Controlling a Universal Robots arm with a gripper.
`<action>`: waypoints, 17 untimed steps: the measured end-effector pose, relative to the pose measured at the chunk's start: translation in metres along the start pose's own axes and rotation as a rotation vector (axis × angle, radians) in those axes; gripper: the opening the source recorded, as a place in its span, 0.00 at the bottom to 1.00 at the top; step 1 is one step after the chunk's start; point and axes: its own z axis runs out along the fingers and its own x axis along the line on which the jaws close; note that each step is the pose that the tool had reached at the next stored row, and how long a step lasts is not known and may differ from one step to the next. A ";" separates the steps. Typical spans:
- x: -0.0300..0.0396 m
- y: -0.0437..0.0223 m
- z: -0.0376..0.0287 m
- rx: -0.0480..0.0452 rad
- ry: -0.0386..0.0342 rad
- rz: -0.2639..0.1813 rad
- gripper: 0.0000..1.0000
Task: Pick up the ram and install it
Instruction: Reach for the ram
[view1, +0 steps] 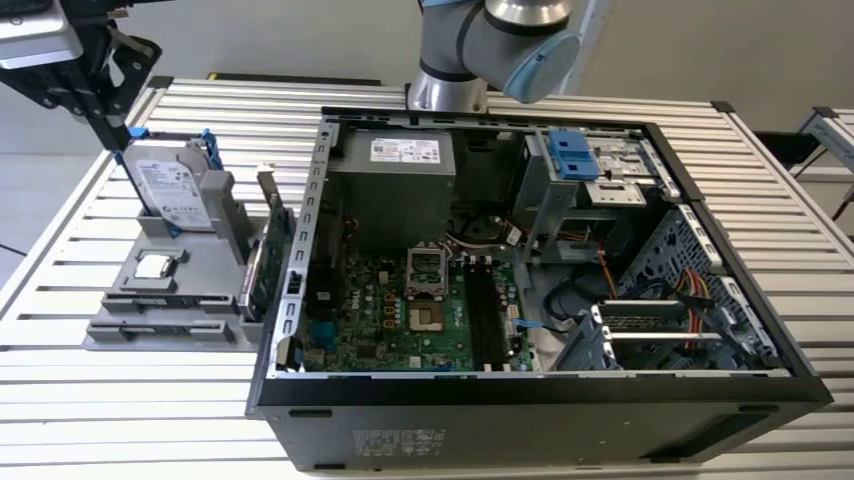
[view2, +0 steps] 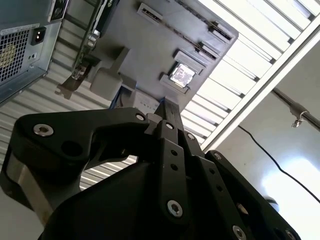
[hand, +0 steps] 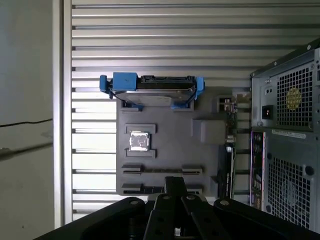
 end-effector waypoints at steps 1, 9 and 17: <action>0.0000 -0.0004 0.0000 0.0001 0.0001 0.000 0.00; -0.0001 -0.0028 0.0006 0.0001 -0.0016 -0.005 0.00; -0.0001 -0.0091 0.0012 0.0000 -0.0021 -0.006 0.00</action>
